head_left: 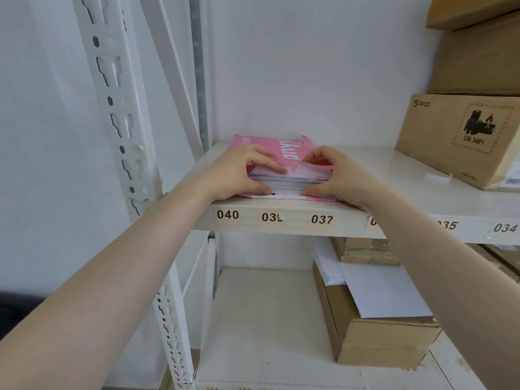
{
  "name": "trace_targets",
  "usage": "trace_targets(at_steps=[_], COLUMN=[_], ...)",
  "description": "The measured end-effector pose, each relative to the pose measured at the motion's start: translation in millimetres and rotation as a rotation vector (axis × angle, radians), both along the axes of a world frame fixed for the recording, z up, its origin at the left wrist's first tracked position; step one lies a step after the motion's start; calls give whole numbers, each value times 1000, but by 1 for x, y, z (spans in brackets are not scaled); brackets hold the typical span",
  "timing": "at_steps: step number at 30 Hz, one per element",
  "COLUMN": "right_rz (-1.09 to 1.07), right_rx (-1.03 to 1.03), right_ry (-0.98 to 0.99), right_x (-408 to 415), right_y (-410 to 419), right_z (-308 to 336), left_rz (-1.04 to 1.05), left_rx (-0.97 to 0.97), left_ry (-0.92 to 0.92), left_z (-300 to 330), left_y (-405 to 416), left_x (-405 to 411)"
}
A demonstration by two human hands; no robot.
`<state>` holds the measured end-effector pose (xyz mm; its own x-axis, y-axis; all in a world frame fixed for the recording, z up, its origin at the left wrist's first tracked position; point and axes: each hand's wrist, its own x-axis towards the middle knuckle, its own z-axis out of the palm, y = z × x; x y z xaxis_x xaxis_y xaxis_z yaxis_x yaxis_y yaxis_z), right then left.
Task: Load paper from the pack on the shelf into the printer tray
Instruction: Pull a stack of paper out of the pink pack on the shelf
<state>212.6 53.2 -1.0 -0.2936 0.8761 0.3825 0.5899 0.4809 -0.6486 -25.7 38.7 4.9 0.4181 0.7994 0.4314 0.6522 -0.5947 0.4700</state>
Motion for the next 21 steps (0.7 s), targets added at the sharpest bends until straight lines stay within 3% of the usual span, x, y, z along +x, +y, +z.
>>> trace_targets(at_steps=[4,9,17,21], right_rz=[-10,-28,-20,-13], right_rx=[-9,-11,-14,-26], right_ry=[43,96,113,106], right_x=[0,0,0,1], right_y=[2,2,3,4], right_z=[-1,-1,-2,-3], left_rz=[1,155,138,122], left_rx=[21,97,254,158], left_ry=[-9,-24,-4,-103], left_z=[3,1,-4,-4], left_y=[-2,-3,0,3], left_x=[8,17,17,18])
